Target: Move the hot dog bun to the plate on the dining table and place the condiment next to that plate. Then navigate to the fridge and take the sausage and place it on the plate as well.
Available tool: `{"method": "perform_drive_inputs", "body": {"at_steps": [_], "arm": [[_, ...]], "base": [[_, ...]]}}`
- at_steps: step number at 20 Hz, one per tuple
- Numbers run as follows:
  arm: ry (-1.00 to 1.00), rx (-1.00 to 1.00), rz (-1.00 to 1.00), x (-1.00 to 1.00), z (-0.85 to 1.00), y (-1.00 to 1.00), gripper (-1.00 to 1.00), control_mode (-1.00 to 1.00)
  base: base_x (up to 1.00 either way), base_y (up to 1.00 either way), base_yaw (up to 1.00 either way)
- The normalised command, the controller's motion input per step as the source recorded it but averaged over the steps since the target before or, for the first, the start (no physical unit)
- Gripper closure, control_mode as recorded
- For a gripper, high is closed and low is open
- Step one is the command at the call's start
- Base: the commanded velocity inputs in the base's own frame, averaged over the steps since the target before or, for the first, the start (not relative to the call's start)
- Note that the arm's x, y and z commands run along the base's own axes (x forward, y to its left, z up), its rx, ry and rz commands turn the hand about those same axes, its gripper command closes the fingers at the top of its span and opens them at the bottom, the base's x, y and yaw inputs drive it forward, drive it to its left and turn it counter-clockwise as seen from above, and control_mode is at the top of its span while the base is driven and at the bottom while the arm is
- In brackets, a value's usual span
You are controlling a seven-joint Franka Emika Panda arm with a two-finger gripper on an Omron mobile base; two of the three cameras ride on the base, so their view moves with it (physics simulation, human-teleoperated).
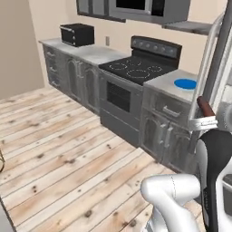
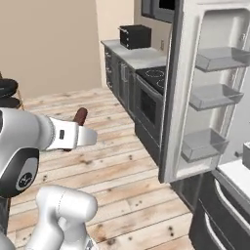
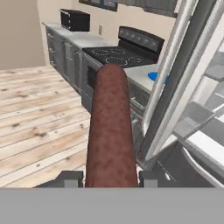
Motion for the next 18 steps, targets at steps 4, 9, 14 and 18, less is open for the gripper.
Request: {"method": "perform_drive_inputs", "body": {"at_steps": [4, 9, 14, 18], "arm": [[0.0, 0.0, 0.0, 0.0, 0.0, 0.0, 1.0, 1.0], [0.0, 0.0, 0.0, 0.0, 0.0, 0.0, 1.0, 1.0], [0.0, 0.0, 0.0, 0.0, 0.0, 0.0, 1.0, 1.0], [0.0, 0.0, 0.0, 0.0, 0.0, 0.0, 1.0, 1.0]], "base": [[0.04, 0.42, 0.77], [0.81, 0.03, 0.59], [1.0, -0.16, 0.5], [1.0, -0.22, 0.48]]}}
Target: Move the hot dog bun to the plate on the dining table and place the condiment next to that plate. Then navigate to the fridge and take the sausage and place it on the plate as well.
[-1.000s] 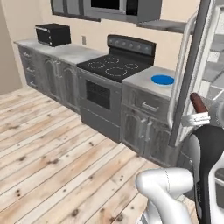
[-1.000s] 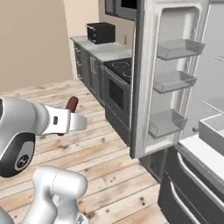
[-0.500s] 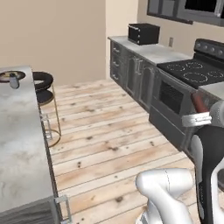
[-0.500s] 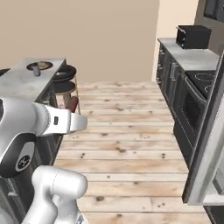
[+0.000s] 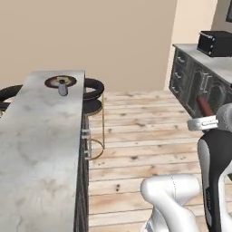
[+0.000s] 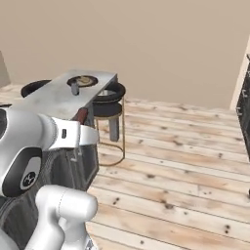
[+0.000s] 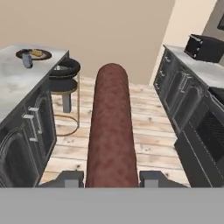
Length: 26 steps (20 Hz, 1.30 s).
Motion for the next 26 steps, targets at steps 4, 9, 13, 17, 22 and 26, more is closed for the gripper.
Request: {"method": "perform_drive_inputs", "body": {"at_steps": [4, 9, 13, 17, 22, 26], "arm": [[0.0, 0.0, 0.0, 0.0, 0.0, 0.0, 1.0, 1.0], [0.0, 0.0, 0.0, 0.0, 0.0, 0.0, 1.0, 1.0], [0.0, 0.0, 0.0, 0.0, 0.0, 0.0, 1.0, 1.0], [0.0, 0.0, 0.0, 0.0, 0.0, 0.0, 1.0, 1.0], [0.0, 0.0, 0.0, 0.0, 0.0, 0.0, 1.0, 1.0], [0.0, 0.0, 0.0, 0.0, 0.0, 0.0, 1.0, 1.0]], "base": [[1.0, -0.4, 0.39], [1.0, -0.53, 0.34], [1.0, -0.57, 0.33], [1.0, -0.51, 0.37], [1.0, -0.48, 0.38], [1.0, -0.46, 0.41]]}}
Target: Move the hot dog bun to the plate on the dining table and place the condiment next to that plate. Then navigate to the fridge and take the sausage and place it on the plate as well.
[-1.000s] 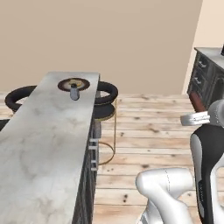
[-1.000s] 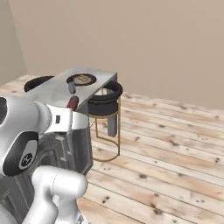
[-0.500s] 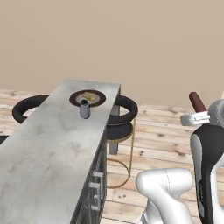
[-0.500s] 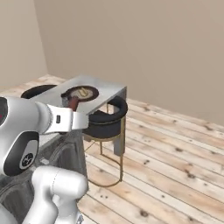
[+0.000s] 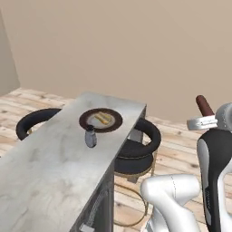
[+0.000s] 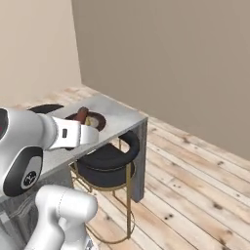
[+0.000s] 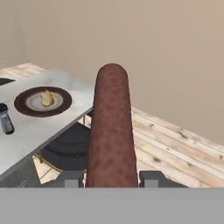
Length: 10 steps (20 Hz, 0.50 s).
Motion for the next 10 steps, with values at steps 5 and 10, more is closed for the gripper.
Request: {"method": "perform_drive_inputs", "body": {"at_steps": [5, 10], "arm": [[0.0, 0.0, 0.0, 0.0, 0.0, 0.0, 1.0, 1.0], [0.0, 0.0, 0.0, 0.0, 0.0, 0.0, 1.0, 1.0]], "base": [[0.97, -0.41, 0.49], [0.8, -0.25, 0.66]]}}
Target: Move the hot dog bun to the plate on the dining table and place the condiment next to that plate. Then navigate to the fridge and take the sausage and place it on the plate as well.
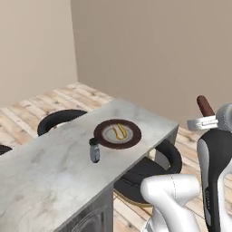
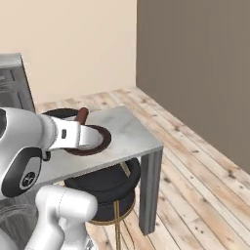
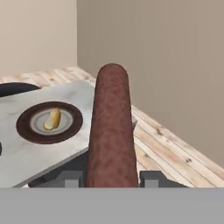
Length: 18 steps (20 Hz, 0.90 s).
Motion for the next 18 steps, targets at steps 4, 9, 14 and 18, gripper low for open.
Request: {"method": "perform_drive_inputs", "body": {"at_steps": [4, 9, 14, 18], "arm": [[0.0, 0.0, 0.0, 0.0, 0.0, 0.0, 1.0, 1.0], [0.0, 0.0, 0.0, 0.0, 0.0, 0.0, 1.0, 1.0], [0.0, 0.0, 0.0, 0.0, 0.0, 0.0, 1.0, 1.0], [0.0, 0.0, 0.0, 0.0, 0.0, 0.0, 1.0, 1.0]], "base": [[0.74, -0.25, 0.68], [0.92, -0.17, 0.58], [0.9, 0.12, 0.14], [0.23, 0.76, -0.36]]}}
